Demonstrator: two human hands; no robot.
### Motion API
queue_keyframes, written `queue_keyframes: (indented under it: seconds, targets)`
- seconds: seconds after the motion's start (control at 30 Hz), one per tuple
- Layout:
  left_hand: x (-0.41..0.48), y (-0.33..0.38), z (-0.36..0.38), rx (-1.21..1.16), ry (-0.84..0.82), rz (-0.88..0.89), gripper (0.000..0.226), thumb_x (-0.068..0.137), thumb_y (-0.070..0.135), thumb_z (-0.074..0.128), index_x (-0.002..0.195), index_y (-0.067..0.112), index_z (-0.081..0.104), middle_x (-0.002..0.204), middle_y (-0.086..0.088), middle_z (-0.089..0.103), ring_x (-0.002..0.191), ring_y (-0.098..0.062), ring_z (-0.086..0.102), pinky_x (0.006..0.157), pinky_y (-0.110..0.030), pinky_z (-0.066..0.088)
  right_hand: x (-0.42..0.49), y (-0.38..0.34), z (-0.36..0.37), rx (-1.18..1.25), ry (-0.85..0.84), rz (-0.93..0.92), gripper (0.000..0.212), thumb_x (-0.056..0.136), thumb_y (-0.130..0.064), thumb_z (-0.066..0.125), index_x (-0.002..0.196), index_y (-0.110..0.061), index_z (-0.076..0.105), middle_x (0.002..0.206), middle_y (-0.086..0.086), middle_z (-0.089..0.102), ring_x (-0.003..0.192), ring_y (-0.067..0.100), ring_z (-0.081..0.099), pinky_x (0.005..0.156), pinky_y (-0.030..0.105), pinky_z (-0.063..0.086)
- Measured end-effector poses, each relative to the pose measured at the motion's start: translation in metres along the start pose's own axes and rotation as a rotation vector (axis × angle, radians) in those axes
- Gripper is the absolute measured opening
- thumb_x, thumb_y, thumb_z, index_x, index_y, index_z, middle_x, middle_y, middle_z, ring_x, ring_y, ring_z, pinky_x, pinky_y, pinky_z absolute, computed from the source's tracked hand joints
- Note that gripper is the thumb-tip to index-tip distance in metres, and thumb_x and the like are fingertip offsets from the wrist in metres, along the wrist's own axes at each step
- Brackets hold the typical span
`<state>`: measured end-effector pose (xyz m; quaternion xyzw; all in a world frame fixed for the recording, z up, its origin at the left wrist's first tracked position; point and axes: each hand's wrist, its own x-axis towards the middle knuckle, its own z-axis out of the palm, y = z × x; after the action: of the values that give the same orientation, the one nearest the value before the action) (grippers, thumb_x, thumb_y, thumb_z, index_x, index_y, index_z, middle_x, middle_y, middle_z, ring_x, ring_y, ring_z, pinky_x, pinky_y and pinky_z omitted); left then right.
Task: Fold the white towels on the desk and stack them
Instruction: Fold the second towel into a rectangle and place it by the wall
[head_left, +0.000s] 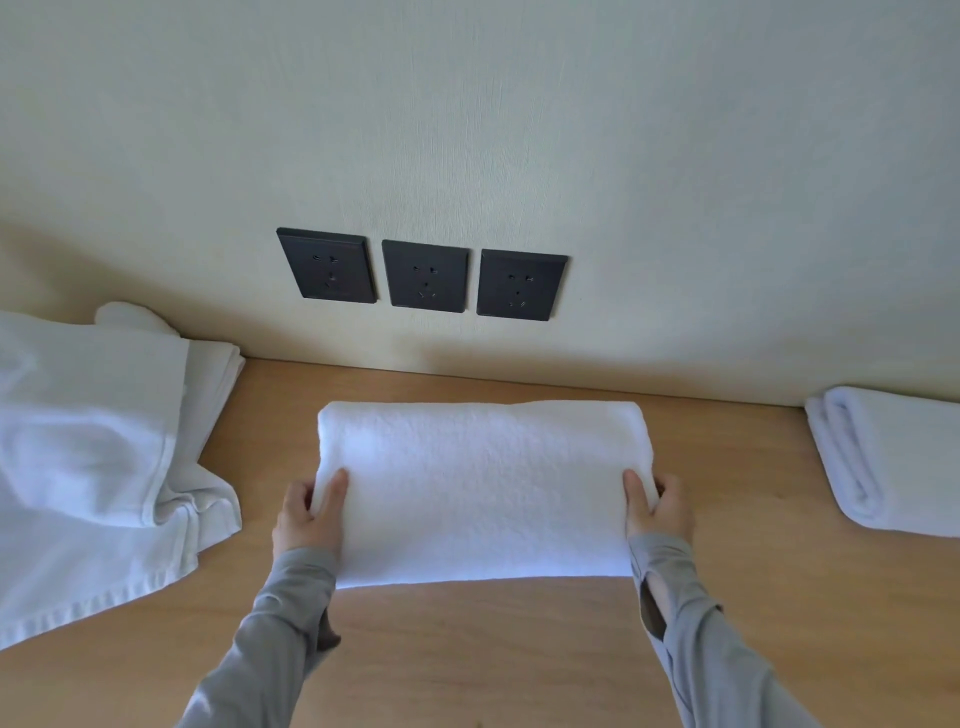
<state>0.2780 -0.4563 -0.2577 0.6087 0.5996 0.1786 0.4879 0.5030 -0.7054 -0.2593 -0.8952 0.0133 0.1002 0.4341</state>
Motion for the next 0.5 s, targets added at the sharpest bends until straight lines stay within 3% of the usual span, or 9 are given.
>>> queue_keyframes:
  seconds: [0.1,0.2,0.33,0.4,0.47,0.5]
  targets:
    - [-0.002,0.004,-0.001,-0.006,-0.016,-0.012,0.044,0.085,0.054,0.053,0.087,0.010,0.049,0.079,-0.010,0.054,0.064,-0.021,0.047,0.061,-0.032,0.034,0.001,-0.005,-0.003,-0.020,-0.033,-0.003,0.024,0.090,-0.035,0.056,0.097,-0.015,0.045,0.096,0.013,0.058,0.074,0.023,0.054,0.066,0.029,0.041]
    - [-0.007,0.005,-0.009,0.021,-0.045,-0.032,0.040,0.090,0.047,0.052,0.100,0.009,0.051,0.092,-0.012,0.057,0.075,-0.026,0.052,0.069,-0.035,0.038,0.001,-0.006,-0.010,-0.065,-0.086,0.041,0.038,0.089,-0.039,0.056,0.110,-0.008,0.050,0.102,0.012,0.057,0.084,0.028,0.055,0.070,0.032,0.042]
    - [-0.031,0.000,-0.028,-0.012,0.059,-0.083,0.064,0.082,0.046,0.063,0.128,0.005,0.046,0.121,-0.014,0.053,0.110,-0.032,0.050,0.094,-0.044,0.041,-0.009,0.000,-0.030,0.010,-0.050,0.108,0.052,0.083,-0.042,0.064,0.110,0.002,0.054,0.103,0.017,0.059,0.090,0.029,0.058,0.077,0.036,0.047]
    - [-0.052,-0.013,-0.031,-0.082,0.116,-0.233,0.078,0.077,0.049,0.068,0.131,0.000,0.043,0.121,-0.021,0.054,0.116,-0.036,0.049,0.099,-0.046,0.038,-0.023,0.005,-0.039,0.108,0.025,0.232,0.059,0.078,-0.048,0.064,0.105,0.002,0.051,0.092,0.015,0.057,0.084,0.027,0.055,0.077,0.039,0.046]
    - [-0.077,-0.023,-0.024,-0.238,0.037,-0.433,0.072,0.071,0.052,0.073,0.111,-0.005,0.054,0.094,-0.027,0.058,0.089,-0.035,0.059,0.084,-0.043,0.046,-0.045,0.009,-0.038,0.310,0.032,0.516,0.061,0.078,-0.043,0.068,0.117,0.000,0.049,0.092,0.012,0.056,0.088,0.027,0.054,0.086,0.043,0.049]
    - [-0.089,-0.023,-0.017,-0.347,-0.058,-0.520,0.059,0.072,0.051,0.072,0.095,-0.001,0.055,0.076,-0.021,0.054,0.070,-0.029,0.055,0.074,-0.038,0.047,-0.059,0.010,-0.032,0.431,-0.005,0.669,0.062,0.077,-0.041,0.070,0.119,0.001,0.050,0.093,0.011,0.058,0.089,0.026,0.057,0.088,0.043,0.050]
